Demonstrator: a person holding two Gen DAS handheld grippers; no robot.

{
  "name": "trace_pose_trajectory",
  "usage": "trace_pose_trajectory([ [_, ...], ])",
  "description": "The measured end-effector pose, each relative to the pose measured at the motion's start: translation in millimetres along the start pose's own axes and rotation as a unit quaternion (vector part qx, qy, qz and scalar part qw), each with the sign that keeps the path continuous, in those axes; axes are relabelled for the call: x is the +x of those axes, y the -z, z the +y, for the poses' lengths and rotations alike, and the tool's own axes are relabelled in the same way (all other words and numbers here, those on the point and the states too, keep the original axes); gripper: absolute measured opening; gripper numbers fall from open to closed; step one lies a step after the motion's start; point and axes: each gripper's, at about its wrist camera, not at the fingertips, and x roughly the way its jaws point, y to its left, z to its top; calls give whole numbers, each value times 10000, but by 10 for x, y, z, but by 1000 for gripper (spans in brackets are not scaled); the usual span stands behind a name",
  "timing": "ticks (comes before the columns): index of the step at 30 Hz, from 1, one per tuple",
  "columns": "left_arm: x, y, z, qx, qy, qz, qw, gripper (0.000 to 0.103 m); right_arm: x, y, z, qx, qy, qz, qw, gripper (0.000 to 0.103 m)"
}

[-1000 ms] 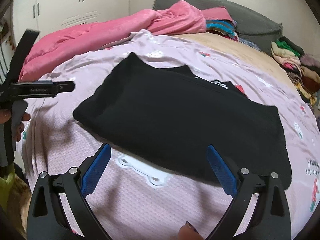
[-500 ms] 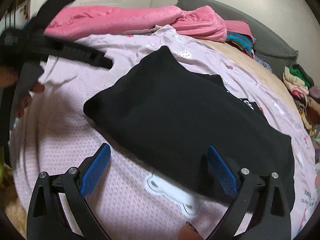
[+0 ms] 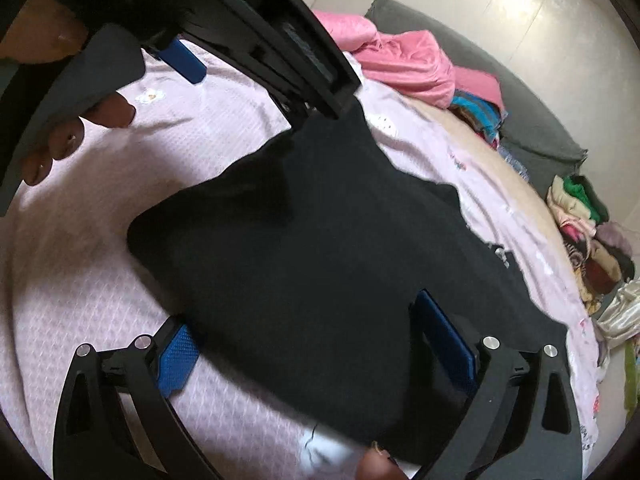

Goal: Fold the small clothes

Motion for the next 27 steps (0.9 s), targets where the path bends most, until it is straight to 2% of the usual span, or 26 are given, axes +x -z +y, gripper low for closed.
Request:
trace_pose_trajectory([
  [1,26,-21,-13,-21,70,38,10000,94,2,-13,2,-56,53,-55,10000,88],
  [3,87,-54,-44,-54,201,131,9997,94,-22,-36,-5,-101,18,-172,9998,56],
  [4,127,-72,-54,-107,298,217,9993,94,-58,-40,-13,-107,-26,-261,9996,43],
  [5,154,-79,-59,-162,389,275,9987,94,-91,-43,-9,-122,-47,-326,9994,25],
  [6,189,-93,-63,-277,544,350,9975,94,-148,-37,-17,-149,18,-468,9988,19],
  [9,255,-111,-103,-480,850,512,9939,94,-266,-26,-72,-109,139,-698,9974,14],
  [12,274,-119,-209,-435,965,575,9927,94,-398,4,-222,133,154,-875,9960,13],
  [17,161,-159,-419,-402,1204,444,9909,92,-593,72,-423,507,133,-1090,9927,12],
  [18,114,-173,-490,-386,1316,397,9898,84,-631,90,-470,625,127,-1136,9915,11],
  [19,81,-183,-546,-364,1402,375,9887,70,-672,113,-542,747,133,-1190,9900,11],
  [20,42,-198,-622,-332,1503,356,9874,63,-713,134,-587,831,151,-1224,9889,11],
  [22,-36,-227,-785,-253,1655,310,9854,37,-797,187,-676,1008,160,-1283,9865,10],
  [24,-151,-253,-983,-98,1731,214,9846,31,-879,255,-745,1177,208,-1341,9837,10],
  [27,-287,-281,-1235,141,1702,98,9853,30,-989,366,-928,1548,160,-1446,9772,9],
])
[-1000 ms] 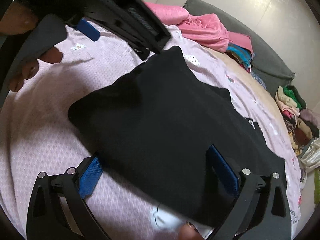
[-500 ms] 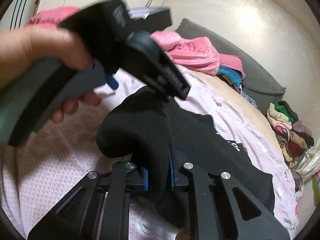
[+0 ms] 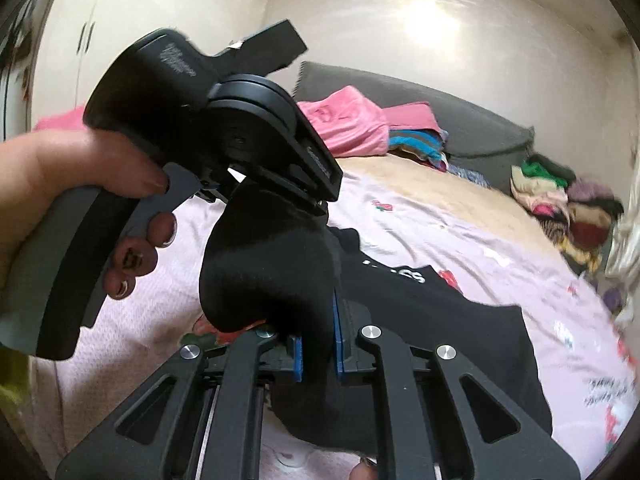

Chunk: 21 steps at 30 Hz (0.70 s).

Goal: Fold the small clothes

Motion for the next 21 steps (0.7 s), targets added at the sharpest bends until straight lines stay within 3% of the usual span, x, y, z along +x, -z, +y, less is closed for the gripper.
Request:
trace_pose_trajectory([
  [9,53,-61,-639,398,138,-16,9991,30,-285,101,-565,526,275,-140,9981,9],
  [21,444,-2,-1231,789,237,353,9960,30,-386,400,-1006,935,647,71,9935,9],
])
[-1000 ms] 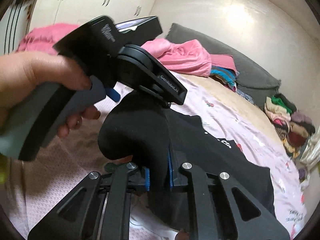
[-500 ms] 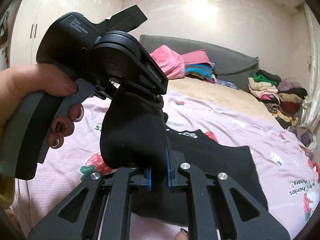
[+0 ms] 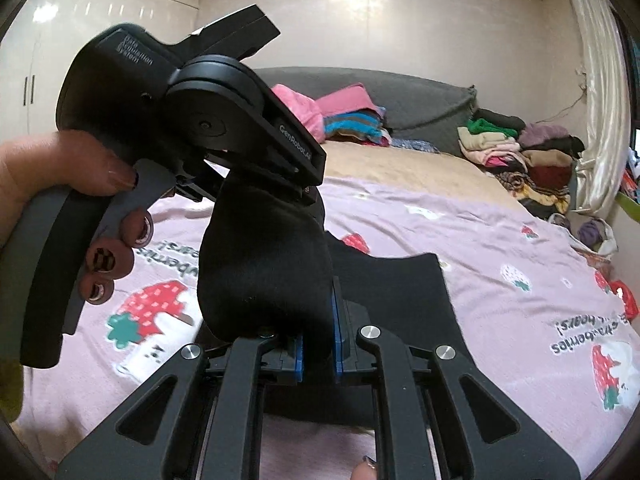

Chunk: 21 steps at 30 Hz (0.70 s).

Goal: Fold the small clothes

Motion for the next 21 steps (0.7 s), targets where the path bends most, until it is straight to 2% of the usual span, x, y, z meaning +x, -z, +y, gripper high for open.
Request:
trace_pose_trajectory([
  [9,284,-9,-234,172,0,261,9995,31,157,151,-241,187,152,223,9995,9],
  [13,423,-9,-323,234,9,414,9989,36,249,250,-390,504,118,460,9976,9],
  [18,581,-28,-399,231,57,563,9981,44,320,325,-540,868,-92,646,9941,10],
  [21,670,-43,-451,235,39,675,9974,50,356,374,-662,1318,-381,775,9875,10],
])
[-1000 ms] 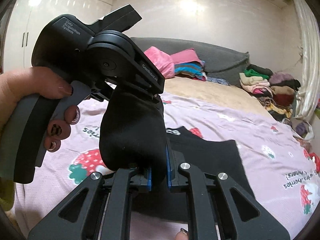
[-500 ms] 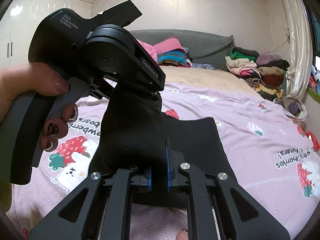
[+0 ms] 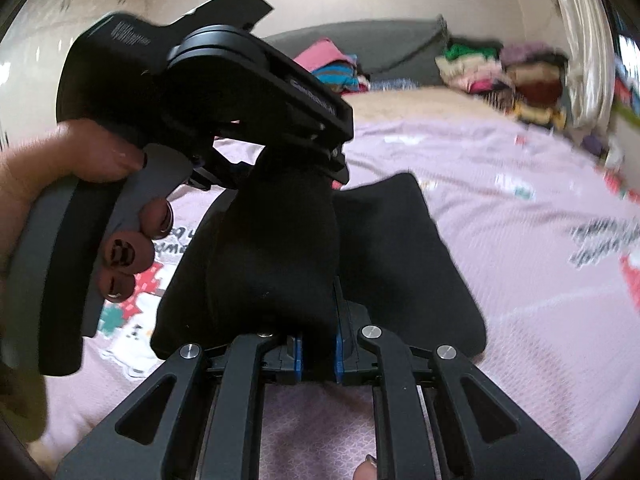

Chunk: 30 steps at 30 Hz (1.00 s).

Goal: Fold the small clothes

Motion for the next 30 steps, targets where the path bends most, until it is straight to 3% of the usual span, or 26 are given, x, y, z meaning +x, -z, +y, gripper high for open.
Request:
trace_pose_trajectory([
  [4,121,-15,-79,32,-32,143,9999,56,65,28,-260,800,-529,246,9951,11],
  [8,252,-5,-121,-56,-14,223,9997,63,130,78,-463,1385,-878,474,9853,20],
  [10,294,3,-141,-88,105,243,9996,76,171,116,-568,1700,-1016,585,9785,22],
  [13,285,-11,-149,-210,436,231,9986,83,205,150,-679,1953,-1110,689,9720,23],
  [16,207,-7,-110,-398,652,113,9970,85,211,146,-744,2035,-1292,778,9674,31],
  [23,-271,178,228,-490,268,-535,9970,86,254,-150,-913,2089,-1734,973,9575,71],
  [27,-401,348,467,-501,-95,-710,9962,86,482,-424,-1025,2202,-1997,1330,9455,76],
  [30,-375,485,599,-401,-376,-640,9964,86,697,-589,-1060,2085,-1901,1600,9459,77],
])
